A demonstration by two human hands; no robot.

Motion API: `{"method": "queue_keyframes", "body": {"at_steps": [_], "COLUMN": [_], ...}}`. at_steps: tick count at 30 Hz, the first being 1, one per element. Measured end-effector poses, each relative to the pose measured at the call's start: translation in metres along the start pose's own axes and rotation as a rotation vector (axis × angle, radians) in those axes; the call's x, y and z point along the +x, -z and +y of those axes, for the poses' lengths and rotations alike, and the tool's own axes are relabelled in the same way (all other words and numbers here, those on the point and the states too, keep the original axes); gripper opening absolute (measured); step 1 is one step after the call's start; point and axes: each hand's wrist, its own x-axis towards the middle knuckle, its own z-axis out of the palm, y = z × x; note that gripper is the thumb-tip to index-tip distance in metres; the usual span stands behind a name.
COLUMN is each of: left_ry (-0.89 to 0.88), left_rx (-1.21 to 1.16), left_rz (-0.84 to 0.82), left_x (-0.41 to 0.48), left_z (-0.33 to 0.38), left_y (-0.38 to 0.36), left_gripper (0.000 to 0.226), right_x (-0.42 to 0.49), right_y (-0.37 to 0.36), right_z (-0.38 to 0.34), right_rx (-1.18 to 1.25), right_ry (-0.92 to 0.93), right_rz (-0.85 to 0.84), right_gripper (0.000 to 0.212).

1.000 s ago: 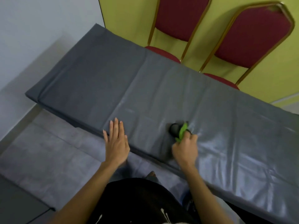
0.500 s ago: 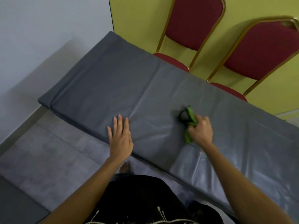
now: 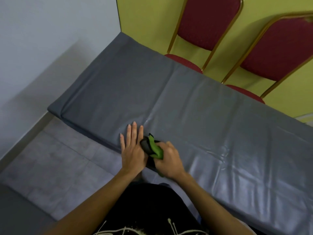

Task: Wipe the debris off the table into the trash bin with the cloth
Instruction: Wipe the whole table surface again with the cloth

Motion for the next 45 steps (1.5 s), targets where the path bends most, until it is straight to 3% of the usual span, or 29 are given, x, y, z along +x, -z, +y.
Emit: {"method": "queue_keyframes", "body": {"at_steps": [3, 5, 7, 10, 13, 17, 22, 25, 29, 33, 35, 40, 43, 45], "left_ry": [-0.002, -0.008, -0.007, -0.005, -0.012, 0.013, -0.063, -0.032, 0.079, 0.105, 0.096, 0.069, 0.072, 0.077], "left_rx": [0.013, 0.005, 0.005, 0.016, 0.024, 0.031, 0.058, -0.020, -0.141, -0.080, -0.046, 0.012, 0.018, 0.016], "left_rz": [0.027, 0.014, 0.014, 0.017, 0.022, 0.047, 0.020, 0.031, 0.026, 0.072, 0.062, 0.074, 0.100, 0.098], "left_x": [0.000, 0.000, 0.000, 0.000, 0.000, 0.000, 0.001, 0.003, 0.000, -0.005, -0.005, -0.007, -0.007, -0.006], "left_z": [0.003, 0.004, 0.003, 0.003, 0.004, 0.007, 0.000, 0.003, -0.010, -0.035, -0.036, -0.038, -0.037, -0.036], "left_y": [0.003, 0.004, 0.003, 0.003, 0.003, 0.001, -0.002, 0.005, 0.017, 0.019, 0.015, 0.009, 0.009, 0.011], "left_gripper": [0.060, 0.057, 0.057, 0.057, 0.058, 0.058, 0.056, 0.057, 0.063, 0.062, 0.062, 0.059, 0.058, 0.060], "right_x": [0.013, 0.024, 0.030, 0.034, 0.035, 0.047, 0.063, 0.078, 0.108, 0.122, 0.116, 0.089, 0.098, 0.105], "right_y": [0.031, 0.061, 0.090, 0.106, 0.083, 0.033, 0.005, 0.028, 0.070, 0.058, 0.034, -0.017, 0.007, 0.034], "right_z": [0.043, 0.076, 0.100, 0.112, 0.086, 0.016, -0.045, -0.025, 0.014, -0.010, -0.043, -0.095, -0.076, -0.048], "right_rx": [-0.050, -0.083, -0.062, 0.019, 0.045, 0.098, 0.006, -0.086, -0.144, -0.109, -0.120, -0.245, -0.278, -0.303], "right_ry": [-0.121, -0.293, -0.455, -0.614, -0.616, -0.501, -0.065, -0.099, -0.322, -0.411, -0.339, 0.064, 0.057, -0.040], "right_rz": [0.155, 0.329, 0.474, 0.543, 0.562, 0.376, -0.059, -0.003, 0.176, 0.234, 0.165, -0.167, -0.168, -0.061], "right_gripper": [0.050, 0.042, 0.047, 0.048, 0.041, 0.031, 0.027, 0.034, 0.034, 0.035, 0.038, 0.026, 0.038, 0.043]}}
